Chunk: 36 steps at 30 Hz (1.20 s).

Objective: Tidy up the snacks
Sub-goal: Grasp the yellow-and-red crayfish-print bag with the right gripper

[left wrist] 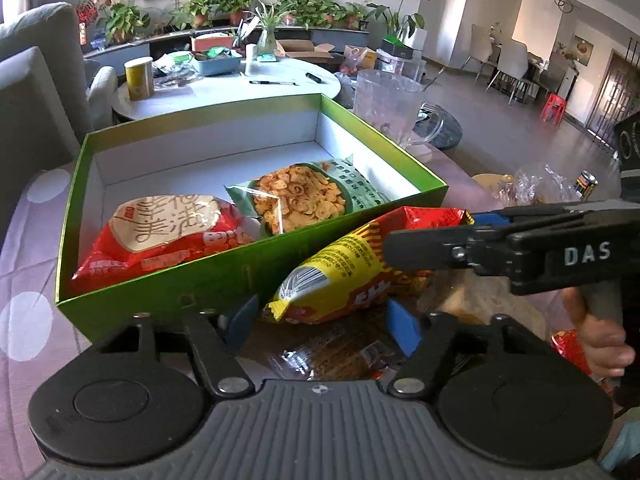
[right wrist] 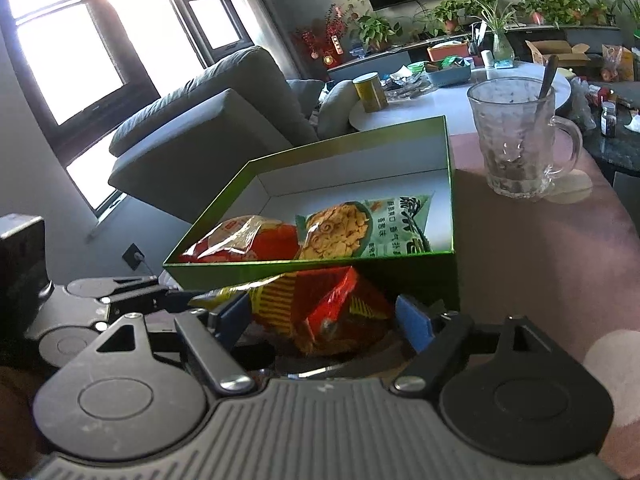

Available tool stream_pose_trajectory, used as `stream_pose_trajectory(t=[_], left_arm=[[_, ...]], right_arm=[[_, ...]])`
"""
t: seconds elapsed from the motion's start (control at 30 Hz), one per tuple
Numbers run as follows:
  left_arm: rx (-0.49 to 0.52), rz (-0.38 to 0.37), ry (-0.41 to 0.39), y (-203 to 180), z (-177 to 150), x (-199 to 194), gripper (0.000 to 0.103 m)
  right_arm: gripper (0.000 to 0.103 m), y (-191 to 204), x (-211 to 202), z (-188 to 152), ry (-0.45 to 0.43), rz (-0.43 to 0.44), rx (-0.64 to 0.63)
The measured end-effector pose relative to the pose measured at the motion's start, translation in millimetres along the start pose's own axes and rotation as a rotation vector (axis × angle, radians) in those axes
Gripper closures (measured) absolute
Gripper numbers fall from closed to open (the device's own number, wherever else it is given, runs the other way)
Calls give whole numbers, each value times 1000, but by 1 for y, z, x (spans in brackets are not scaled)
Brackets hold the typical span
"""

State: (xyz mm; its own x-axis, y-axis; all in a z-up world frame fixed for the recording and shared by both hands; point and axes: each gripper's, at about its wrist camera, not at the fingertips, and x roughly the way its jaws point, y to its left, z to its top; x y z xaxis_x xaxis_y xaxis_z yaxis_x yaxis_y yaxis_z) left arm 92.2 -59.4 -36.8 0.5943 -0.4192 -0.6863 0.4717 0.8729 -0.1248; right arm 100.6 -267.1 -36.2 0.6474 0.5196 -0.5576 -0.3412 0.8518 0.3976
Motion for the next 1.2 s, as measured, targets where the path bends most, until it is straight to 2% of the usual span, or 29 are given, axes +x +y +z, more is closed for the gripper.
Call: stream_pose_trajectory(t=[0.4, 0.93, 1.1, 1.2], left_arm=[[1, 7, -14, -4, 3, -3, 40], [28, -1, -143, -16, 14, -53, 40], [66, -61, -174, -24, 16, -58, 40], [96, -23, -171, -28, 14, -55, 39]], right_arm=[[37, 8, 5, -3, -29, -46, 51], [37, 33, -26, 13, -131, -14, 31], [37, 37, -28, 15, -133, 20, 23], [37, 38, -26, 14, -121, 52, 18]])
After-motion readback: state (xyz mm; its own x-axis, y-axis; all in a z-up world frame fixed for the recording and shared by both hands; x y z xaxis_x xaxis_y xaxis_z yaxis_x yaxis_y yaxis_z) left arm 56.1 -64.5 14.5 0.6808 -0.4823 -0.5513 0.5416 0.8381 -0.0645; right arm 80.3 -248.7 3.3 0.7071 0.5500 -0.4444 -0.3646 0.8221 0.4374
